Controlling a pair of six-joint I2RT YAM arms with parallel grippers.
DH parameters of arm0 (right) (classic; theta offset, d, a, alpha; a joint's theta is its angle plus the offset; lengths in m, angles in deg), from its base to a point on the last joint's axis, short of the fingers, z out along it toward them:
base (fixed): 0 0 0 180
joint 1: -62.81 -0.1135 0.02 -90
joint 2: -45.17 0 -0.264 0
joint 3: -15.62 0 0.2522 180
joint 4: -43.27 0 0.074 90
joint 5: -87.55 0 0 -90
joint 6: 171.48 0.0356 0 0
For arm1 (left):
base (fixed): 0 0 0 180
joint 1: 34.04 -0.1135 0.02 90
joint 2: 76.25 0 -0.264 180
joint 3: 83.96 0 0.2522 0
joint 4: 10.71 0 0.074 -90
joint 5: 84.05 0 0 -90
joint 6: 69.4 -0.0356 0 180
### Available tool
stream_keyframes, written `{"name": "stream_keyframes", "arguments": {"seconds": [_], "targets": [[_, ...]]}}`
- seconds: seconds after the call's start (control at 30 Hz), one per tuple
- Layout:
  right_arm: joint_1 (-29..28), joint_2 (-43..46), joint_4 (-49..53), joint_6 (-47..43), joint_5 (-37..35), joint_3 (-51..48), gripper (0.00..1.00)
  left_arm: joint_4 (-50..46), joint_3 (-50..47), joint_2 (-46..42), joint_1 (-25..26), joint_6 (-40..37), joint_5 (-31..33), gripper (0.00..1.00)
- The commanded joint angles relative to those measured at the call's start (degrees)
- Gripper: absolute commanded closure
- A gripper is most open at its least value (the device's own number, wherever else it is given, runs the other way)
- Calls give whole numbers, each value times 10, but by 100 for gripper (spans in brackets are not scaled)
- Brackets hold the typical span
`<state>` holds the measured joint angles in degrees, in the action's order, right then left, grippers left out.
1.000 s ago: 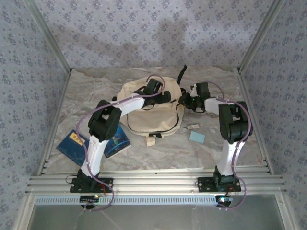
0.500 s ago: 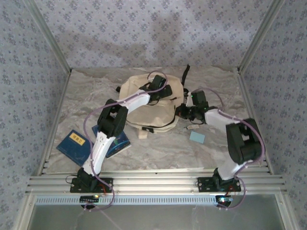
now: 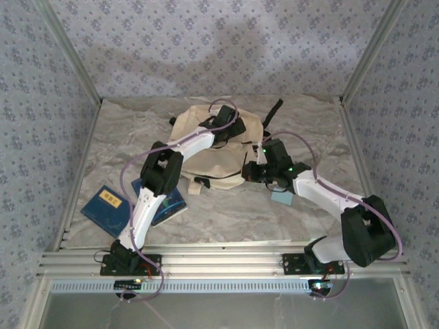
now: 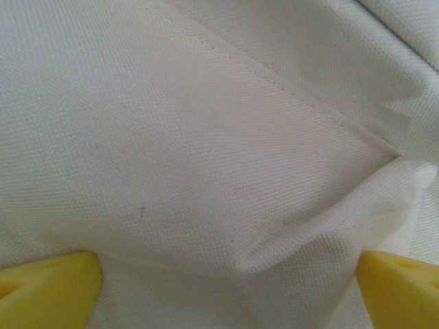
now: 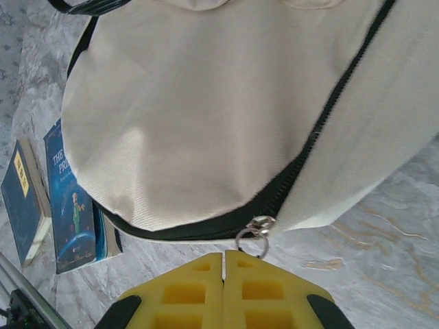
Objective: Pack the student bag
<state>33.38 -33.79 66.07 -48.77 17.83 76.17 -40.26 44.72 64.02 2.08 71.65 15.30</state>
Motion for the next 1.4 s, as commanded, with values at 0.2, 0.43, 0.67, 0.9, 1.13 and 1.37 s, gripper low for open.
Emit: {"name": "stream_keyframes", "arguments": {"seconds": [0.2,0.43,0.67,0.9,1.13,1.37], "targets": [[-9,-5,103,-39,-48,61,52,-54,-112,-88,-19,-89,-76,2],[61,7,102,-48,-98,60,45,-112,-206,-254,-15,-177,-71,2],[93,-85,7,-21,-47,64,45,-186,-302,-411,26,-174,-84,2],[79,-213,-101,45,24,93,44,-187,-420,-524,89,-64,-111,3],[52,-250,-183,114,14,84,44,-141,-488,-545,155,44,-134,6],[44,-252,-197,133,10,70,46,-86,-515,-513,170,85,-142,12]]}}
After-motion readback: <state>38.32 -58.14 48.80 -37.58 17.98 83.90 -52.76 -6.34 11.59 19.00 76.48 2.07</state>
